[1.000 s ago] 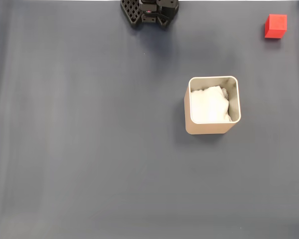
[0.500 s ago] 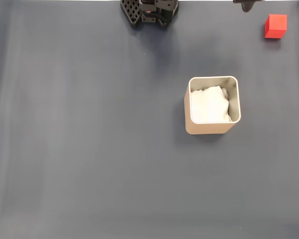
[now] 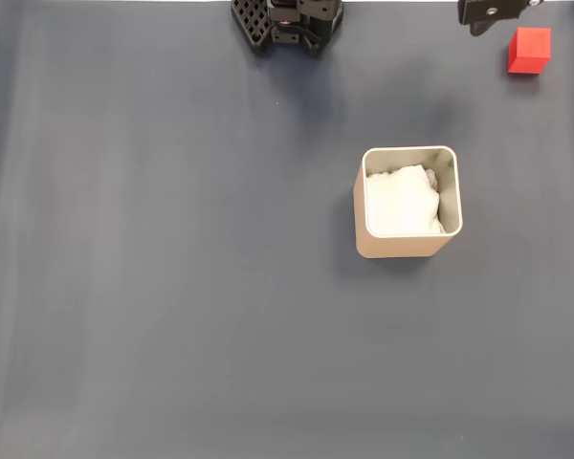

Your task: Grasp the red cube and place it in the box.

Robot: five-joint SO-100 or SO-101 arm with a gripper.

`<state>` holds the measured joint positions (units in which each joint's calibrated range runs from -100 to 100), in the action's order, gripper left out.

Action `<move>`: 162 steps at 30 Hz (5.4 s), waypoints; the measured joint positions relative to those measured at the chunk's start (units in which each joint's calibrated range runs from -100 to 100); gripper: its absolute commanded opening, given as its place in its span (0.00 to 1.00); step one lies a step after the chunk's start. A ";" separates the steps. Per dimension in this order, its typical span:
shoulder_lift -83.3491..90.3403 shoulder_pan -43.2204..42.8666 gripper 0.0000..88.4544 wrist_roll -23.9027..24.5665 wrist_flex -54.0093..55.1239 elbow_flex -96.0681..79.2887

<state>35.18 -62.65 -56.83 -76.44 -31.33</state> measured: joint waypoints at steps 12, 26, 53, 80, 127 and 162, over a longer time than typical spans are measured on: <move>-3.03 -5.26 0.27 2.00 1.22 -0.73; -3.12 -2.63 0.29 1.61 1.79 -2.73; -5.80 6.99 0.36 -3.08 7.88 -0.55; -18.90 7.07 0.41 -1.03 17.30 5.74; -29.07 -1.28 0.43 5.52 20.47 10.66; -35.13 -2.86 0.42 7.13 26.00 10.02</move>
<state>0.04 -65.50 -49.69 -50.45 -21.31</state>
